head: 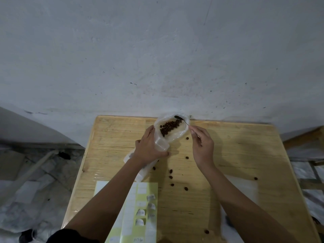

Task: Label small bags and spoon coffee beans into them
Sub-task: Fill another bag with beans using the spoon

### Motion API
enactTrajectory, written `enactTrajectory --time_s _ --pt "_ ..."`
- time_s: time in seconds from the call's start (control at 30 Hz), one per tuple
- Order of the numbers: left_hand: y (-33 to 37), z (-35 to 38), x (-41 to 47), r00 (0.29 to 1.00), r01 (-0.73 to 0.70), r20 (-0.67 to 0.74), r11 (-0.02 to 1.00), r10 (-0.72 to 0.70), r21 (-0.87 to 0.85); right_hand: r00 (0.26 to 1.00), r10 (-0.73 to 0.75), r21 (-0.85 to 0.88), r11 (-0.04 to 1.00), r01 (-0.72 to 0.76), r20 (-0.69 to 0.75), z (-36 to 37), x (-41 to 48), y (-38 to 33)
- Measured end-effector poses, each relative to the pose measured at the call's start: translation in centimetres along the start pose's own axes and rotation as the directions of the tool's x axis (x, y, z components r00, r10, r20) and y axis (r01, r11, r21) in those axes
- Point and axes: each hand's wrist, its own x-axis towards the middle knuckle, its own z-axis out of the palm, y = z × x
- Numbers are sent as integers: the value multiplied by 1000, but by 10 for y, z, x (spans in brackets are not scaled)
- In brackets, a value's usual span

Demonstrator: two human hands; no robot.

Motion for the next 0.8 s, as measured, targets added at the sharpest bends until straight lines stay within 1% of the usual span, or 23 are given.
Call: enactTrajectory --time_s 0.13,0.2,0.3,0.37,0.47,0.53,0.67,0.8 --pt "0 0 -3 1000 -30 5 999 30 14 999 19 -28 999 -20 -35 4 -4 10" --pt "0 0 -3 999 -34 8 999 34 18 997 55 -28 998 -57 -62 8 -4 14" --pt "0 -1 -4 999 -34 13 999 34 12 976 175 27 984 -173 -129 12 -3 20" --pt "0 -2 -5 999 -43 12 999 43 6 943 290 118 955 -274 -161 14 -3 22" --pt "-1 -2 -6 998 -67 3 998 67 -8 847 508 314 839 -444 -159 19 -2 23" --pt "0 -3 -6 996 -93 1 995 93 -22 788 604 447 741 -501 -118 23 -4 23" --pt "3 -4 -8 988 -151 6 987 152 -61 734 678 568 618 -543 -37 32 -9 16" --pt "2 -3 -8 987 -158 3 985 159 -62 671 742 615 524 -589 10 35 -5 8"
